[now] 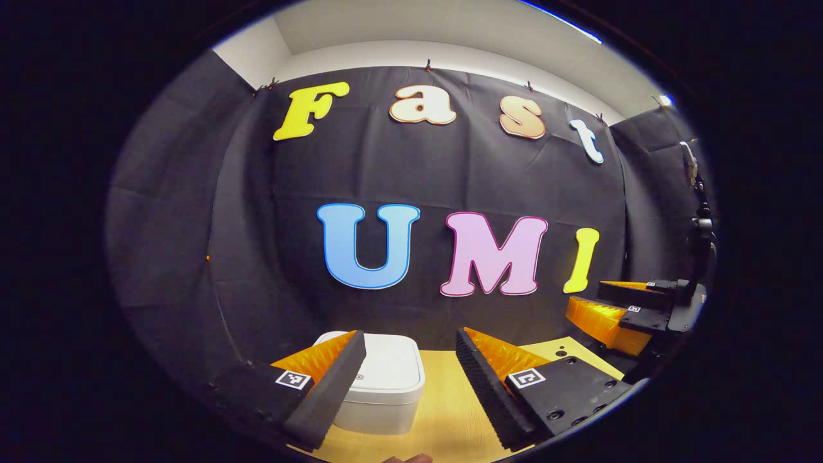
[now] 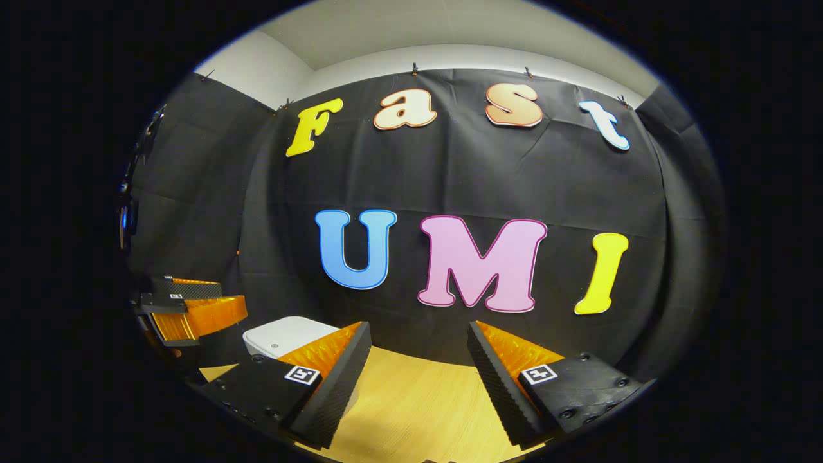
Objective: Press the lid of the desktop garbage bin to open it, pick up the crumpled paper on the desktop and throw it into the bin, then pick up the pop can on the desktop and drop it into the bin, and finally close the garbage bin lid.
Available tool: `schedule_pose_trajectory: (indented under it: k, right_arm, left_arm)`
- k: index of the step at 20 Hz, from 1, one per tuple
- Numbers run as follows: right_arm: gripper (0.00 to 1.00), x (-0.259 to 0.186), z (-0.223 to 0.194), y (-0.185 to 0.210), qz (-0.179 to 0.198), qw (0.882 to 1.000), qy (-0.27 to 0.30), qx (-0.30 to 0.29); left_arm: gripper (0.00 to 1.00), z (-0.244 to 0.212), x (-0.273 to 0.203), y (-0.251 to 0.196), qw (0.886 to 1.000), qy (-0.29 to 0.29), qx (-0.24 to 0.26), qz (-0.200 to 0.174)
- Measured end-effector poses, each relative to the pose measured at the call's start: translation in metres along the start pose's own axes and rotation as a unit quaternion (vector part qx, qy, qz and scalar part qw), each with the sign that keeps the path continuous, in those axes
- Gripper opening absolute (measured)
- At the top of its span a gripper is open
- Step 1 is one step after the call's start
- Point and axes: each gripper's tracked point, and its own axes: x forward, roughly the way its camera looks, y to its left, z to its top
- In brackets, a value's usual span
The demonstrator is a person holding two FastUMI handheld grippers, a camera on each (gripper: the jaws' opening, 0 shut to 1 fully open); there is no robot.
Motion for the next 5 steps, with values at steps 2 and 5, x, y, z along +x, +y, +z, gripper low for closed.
schedule_pose_trajectory:
  k: [2, 5]
  right_arm:
    - [0.97, 0.0030, 0.0004, 0.0048, 0.006, 1.000, 0.001, 0.003]
    - [0.97, 0.0065, 0.0031, 0.0096, 0.011, 1.000, -0.006, 0.005]
  left_arm:
    - [0.95, 0.0001, -0.0057, 0.0005, 1.000, -0.004, 0.002, 0.002]
    - [0.94, 0.0048, -0.0090, 0.0024, 1.000, -0.010, 0.010, 0.005]
